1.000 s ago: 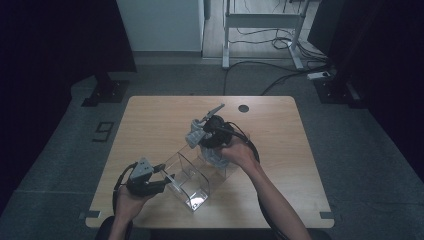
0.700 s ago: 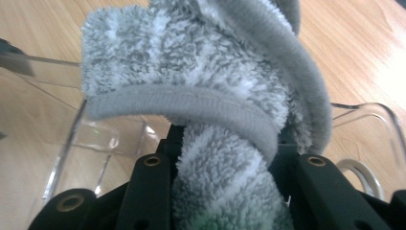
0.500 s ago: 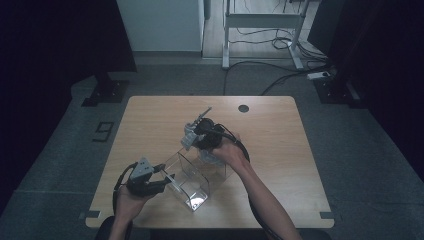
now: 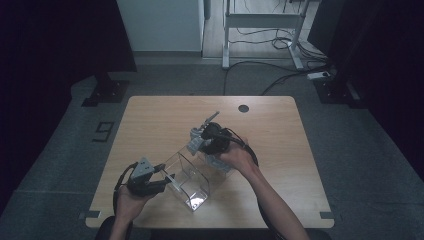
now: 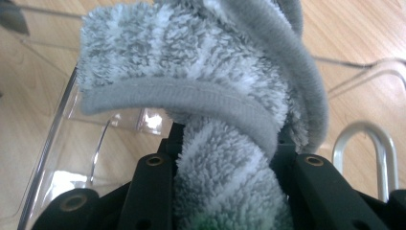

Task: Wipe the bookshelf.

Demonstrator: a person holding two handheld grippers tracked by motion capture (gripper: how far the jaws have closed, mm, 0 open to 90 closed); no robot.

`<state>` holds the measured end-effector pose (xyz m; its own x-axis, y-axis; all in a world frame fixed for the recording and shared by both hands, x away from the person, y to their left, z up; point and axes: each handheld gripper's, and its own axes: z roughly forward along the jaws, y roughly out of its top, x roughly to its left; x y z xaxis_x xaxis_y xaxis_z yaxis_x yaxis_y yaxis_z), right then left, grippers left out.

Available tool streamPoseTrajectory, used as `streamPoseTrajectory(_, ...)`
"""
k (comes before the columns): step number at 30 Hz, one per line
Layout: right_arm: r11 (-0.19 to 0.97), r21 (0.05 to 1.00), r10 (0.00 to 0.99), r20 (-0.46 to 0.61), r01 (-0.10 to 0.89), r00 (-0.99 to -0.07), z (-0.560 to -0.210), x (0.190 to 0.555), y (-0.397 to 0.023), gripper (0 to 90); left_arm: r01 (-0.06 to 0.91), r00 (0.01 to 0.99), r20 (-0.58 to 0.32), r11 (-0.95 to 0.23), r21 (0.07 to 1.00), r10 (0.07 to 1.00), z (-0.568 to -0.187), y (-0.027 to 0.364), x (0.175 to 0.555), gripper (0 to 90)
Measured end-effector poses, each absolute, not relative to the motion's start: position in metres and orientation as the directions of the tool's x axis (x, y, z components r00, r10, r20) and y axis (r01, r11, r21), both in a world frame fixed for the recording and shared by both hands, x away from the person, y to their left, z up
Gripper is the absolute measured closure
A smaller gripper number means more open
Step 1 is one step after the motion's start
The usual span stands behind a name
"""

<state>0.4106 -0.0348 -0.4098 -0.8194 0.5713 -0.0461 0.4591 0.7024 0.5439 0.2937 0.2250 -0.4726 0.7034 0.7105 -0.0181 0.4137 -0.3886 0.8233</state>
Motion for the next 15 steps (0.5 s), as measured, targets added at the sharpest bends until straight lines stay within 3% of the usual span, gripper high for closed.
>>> streamPoseTrajectory(15,0.680,0.563,0.571,-0.005,0.469,-0.821,-0.415,0.383,-0.070,62.9,0.412,0.705,-0.018,-0.389,0.824,0.709,-0.473,0.225,0.294,43.7)
